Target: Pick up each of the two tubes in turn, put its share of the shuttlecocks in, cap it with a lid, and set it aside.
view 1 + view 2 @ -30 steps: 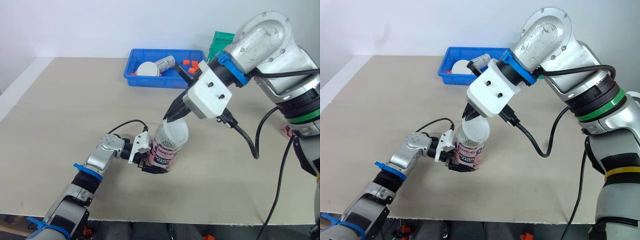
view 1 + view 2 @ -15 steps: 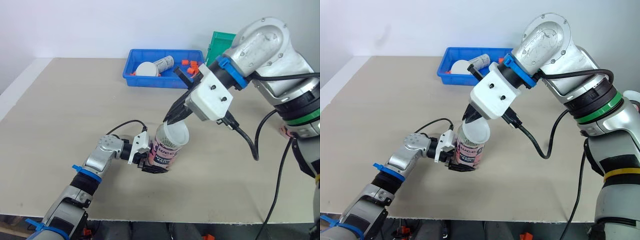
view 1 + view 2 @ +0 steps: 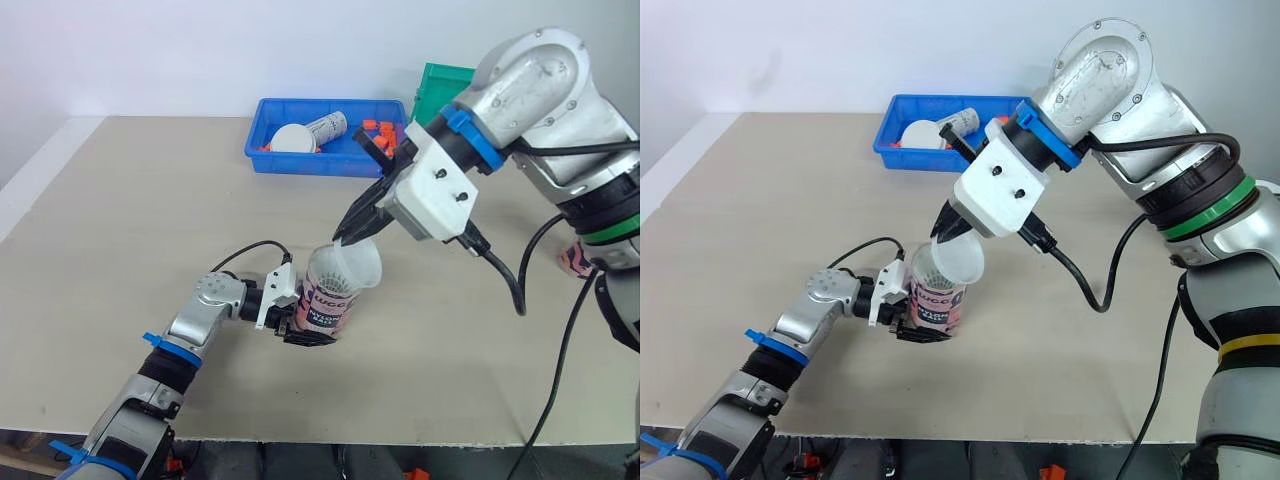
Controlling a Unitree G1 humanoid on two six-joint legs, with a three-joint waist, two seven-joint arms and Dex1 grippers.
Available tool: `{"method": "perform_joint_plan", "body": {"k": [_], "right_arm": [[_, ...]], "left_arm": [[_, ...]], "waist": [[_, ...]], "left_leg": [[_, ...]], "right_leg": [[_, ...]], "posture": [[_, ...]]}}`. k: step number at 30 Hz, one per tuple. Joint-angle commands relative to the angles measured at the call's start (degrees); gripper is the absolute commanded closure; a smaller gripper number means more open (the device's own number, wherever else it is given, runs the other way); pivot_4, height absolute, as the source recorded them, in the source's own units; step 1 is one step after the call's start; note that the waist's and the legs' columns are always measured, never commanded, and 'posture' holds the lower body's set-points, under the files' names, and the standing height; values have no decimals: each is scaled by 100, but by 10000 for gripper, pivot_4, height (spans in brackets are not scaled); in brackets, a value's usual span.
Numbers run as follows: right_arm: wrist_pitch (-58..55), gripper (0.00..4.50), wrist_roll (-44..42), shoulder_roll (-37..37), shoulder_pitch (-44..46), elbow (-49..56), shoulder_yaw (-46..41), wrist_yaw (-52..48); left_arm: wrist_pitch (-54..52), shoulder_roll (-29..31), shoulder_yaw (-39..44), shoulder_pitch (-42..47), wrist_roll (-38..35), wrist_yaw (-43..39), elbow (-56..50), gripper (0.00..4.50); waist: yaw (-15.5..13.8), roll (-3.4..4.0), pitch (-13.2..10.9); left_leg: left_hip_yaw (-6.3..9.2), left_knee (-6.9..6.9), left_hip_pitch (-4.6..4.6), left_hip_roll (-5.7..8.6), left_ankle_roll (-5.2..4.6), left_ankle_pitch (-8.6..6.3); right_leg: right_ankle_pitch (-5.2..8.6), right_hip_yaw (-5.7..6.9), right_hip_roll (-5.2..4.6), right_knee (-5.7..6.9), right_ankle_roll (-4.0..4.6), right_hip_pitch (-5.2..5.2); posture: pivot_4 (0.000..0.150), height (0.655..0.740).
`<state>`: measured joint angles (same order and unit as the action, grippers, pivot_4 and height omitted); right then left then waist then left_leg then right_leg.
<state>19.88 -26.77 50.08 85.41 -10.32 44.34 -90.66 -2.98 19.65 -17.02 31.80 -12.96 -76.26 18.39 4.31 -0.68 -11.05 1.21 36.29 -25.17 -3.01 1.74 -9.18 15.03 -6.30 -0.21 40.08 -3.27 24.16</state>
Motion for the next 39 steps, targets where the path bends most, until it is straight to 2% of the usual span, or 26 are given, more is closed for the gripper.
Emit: {"method": "perform_joint_plan", "body": {"k": [1,17,32,36,39], "right_arm": [[103,45000,-106,-47,205,-40,-202,-184],[230,45000,-59,-197,328,-285,-188,-184],[372,45000,-121,-384,416,-629,-63,-184],[473,45000,-78,-512,476,-819,-125,-184],[418,45000,269,-1236,643,-1245,-160,-184]], "left_arm": [[-63,151,126,-64,26,103,-58,8882],[-49,124,135,-11,8,176,-18,8882],[-267,336,227,-310,-47,390,-487,8882],[-260,344,230,-342,-49,420,-498,8882],[-219,319,218,-351,-33,437,-447,8882]], "waist": [[1,0,0],[1,0,0],[1,0,0],[3,0,0],[24,1,0]], "left_leg": [[0,0,0,0,0,0],[0,0,0,-1,0,0],[0,-1,-1,-5,0,0],[-1,-1,0,-5,0,0],[-8,-2,9,-13,-1,0]], "right_leg": [[0,0,0,0,0,0],[-1,1,1,0,1,0],[0,3,3,0,4,2],[-2,3,3,0,4,2],[-10,4,6,1,15,3]], "posture": [[1500,7038],[1500,7038],[1500,7038],[1500,7038],[1500,7038]]}}
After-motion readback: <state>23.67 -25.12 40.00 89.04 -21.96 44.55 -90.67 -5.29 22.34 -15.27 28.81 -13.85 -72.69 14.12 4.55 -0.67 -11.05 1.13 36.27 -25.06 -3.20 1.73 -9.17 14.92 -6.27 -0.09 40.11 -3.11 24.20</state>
